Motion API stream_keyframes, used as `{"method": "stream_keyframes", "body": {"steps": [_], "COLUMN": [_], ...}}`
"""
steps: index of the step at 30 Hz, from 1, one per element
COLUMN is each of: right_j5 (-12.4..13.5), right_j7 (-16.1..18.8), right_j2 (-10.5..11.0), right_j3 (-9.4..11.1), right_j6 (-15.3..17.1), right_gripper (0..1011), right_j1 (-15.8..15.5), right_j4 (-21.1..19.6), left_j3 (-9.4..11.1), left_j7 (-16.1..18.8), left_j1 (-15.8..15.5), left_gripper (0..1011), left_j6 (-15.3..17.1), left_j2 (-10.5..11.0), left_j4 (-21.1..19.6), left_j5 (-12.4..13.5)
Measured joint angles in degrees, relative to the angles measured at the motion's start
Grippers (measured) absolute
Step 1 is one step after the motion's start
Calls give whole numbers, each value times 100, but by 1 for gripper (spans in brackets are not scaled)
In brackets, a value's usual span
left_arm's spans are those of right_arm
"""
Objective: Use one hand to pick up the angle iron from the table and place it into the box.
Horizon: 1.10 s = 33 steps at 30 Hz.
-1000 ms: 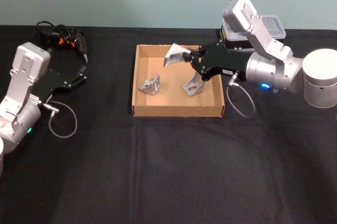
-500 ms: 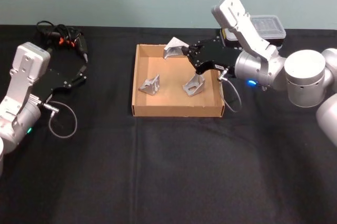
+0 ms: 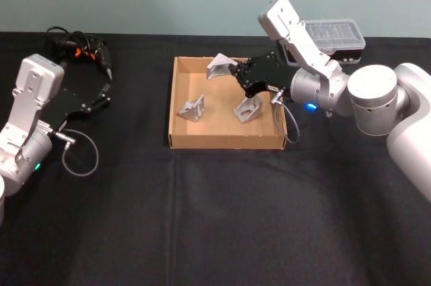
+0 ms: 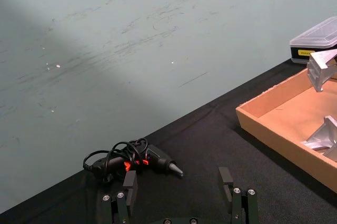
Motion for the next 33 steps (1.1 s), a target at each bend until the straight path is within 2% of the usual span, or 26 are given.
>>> {"method": "stream_keyframes", "body": {"steps": [5,9,19,20,21,24,26,29,33], "right_j5": [-67,-117,-226,-235,-248,-276,-298,-329,-343], "right_j7": [17,64,187,197,205,211,217,236,233], "right_j2": [-68,-100,-159,-162,-168,-178,-184,-197,-203], "right_j3": [37,59,132,142,159,188,217,267,335], "right_j6": [20,66,109,109,109,109,108,88,32], "right_gripper": [64,147,482,482,539,596,707,804,892], "right_j1": [11,11,-3,-5,-10,-19,-39,-68,-109], "right_j4": [118,169,222,222,222,222,211,199,157], "left_j3": [0,0,0,0,0,0,0,0,0], "left_j7": [0,0,0,0,0,0,0,0,0], "left_j1": [0,0,0,0,0,0,0,0,0], "left_gripper": [1000,1000,1000,1000,1000,1000,1000,1000,1000], "left_j6": [0,0,0,0,0,0,0,0,0], "left_j2": [0,0,0,0,0,0,0,0,0], "left_j4": [0,0,0,0,0,0,0,0,0], "left_j5": [0,0,0,0,0,0,0,0,0]}}
